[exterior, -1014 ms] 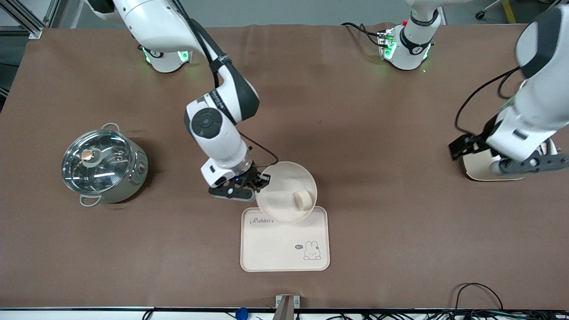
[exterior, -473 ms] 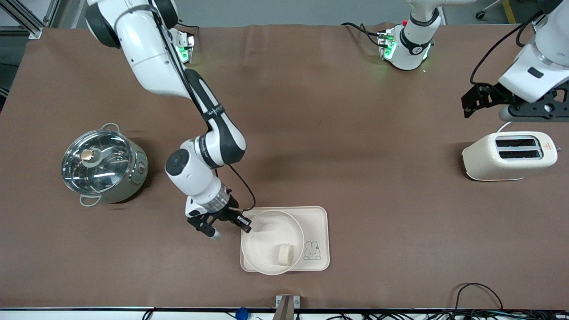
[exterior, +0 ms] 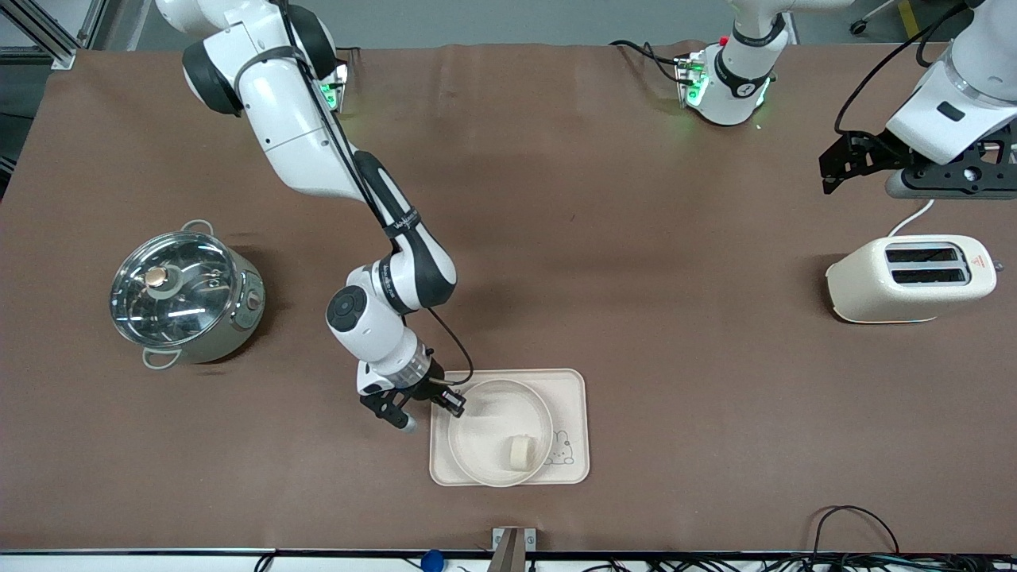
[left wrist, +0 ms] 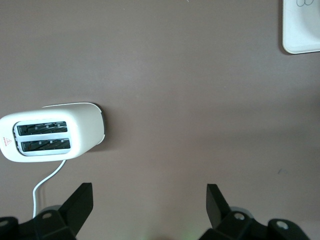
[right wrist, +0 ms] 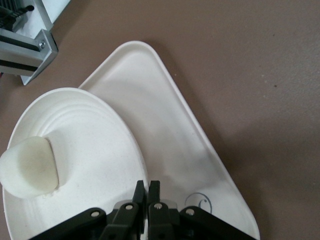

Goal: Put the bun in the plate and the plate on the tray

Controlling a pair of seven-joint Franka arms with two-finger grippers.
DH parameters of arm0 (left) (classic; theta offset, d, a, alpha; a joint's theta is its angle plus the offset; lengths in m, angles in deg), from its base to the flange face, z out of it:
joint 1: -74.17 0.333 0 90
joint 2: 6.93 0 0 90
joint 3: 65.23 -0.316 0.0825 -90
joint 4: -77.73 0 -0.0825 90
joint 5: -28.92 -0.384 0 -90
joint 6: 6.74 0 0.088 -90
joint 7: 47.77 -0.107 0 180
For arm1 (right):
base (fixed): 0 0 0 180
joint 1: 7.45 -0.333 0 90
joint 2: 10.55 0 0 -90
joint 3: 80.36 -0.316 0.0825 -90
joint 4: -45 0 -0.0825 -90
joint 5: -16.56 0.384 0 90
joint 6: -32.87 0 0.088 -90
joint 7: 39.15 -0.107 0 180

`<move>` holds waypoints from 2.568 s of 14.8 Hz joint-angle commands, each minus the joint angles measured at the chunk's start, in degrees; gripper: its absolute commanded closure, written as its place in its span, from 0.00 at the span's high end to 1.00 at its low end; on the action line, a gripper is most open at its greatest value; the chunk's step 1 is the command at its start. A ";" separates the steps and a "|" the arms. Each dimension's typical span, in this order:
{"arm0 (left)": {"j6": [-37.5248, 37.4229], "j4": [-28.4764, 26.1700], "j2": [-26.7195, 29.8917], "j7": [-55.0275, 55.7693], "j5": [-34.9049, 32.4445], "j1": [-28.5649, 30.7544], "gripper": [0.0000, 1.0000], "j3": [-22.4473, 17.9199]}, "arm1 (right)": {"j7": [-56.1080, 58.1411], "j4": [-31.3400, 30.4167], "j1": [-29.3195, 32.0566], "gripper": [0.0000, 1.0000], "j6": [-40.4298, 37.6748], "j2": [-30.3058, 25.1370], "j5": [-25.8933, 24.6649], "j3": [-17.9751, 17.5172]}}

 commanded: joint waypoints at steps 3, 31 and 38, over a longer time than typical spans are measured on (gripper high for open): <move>0.95 -0.58 0.44 -0.98 1.15 -0.08 1.00 -0.45 | 0.19 1.32 -0.28 0.00 1.55 1.72 0.51 -0.11; 0.95 0.30 0.52 -1.25 3.62 0.10 1.00 -0.62 | 17.58 -21.77 0.51 1.00 -30.07 -36.47 -8.95 16.93; 0.16 0.38 0.88 0.86 3.44 0.10 1.00 -0.36 | 29.25 -29.27 7.87 1.00 -46.86 -54.52 -20.14 18.52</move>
